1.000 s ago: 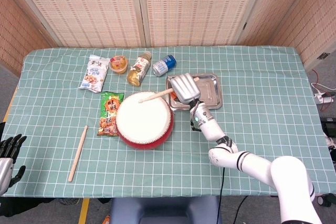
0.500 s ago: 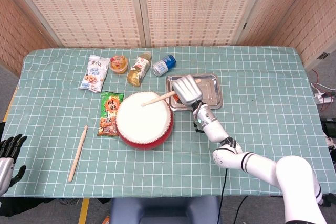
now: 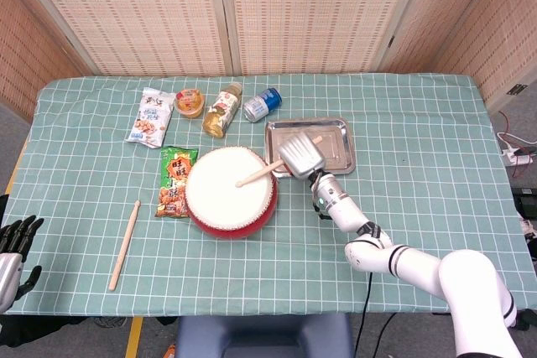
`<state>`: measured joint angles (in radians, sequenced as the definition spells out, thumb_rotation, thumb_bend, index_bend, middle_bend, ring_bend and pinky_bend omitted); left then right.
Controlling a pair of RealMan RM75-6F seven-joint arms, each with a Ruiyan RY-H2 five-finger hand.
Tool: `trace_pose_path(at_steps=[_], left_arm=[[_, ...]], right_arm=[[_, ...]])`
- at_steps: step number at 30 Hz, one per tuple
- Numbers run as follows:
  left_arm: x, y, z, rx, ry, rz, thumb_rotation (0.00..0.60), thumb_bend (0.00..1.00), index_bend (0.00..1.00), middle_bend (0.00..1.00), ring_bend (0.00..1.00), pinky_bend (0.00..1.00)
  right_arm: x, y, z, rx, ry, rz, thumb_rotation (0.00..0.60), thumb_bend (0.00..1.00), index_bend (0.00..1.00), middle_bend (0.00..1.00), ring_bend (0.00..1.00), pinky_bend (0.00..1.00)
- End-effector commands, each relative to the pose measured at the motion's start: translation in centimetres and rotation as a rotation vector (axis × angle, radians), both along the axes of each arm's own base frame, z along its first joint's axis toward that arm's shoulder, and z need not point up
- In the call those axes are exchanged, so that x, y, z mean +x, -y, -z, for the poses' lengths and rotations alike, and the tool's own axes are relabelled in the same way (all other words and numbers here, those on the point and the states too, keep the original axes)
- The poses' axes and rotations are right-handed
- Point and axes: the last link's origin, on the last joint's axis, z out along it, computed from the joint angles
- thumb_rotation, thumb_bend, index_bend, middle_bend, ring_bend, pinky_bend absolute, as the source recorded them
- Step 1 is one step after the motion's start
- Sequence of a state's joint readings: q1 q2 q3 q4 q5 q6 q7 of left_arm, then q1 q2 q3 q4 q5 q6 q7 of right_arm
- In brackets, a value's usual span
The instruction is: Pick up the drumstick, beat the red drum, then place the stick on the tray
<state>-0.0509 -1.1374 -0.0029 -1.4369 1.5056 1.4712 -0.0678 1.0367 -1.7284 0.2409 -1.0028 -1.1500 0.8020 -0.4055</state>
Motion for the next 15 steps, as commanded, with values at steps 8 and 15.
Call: trace_pose_path(at_steps=[8,15], left_arm=[[0.1,-0.1,0.0,0.001,0.001,0.009,0.600,0.35,0.04,0.03,0.02,0.07],[0.1,-0.1,0.0,-0.001,0.000,0.007,0.600,0.35,0.04,0.03,0.02,0.07]], right_arm=[[1.7,0.4,-2.8,0.003,0.571,0.151,0.600,0.51,1.00,1.00,1.00,1.00],[0.0,-0.4,-0.4,0.019,0.132,-0.019,0.600,0.51,1.00,1.00,1.00,1.00]])
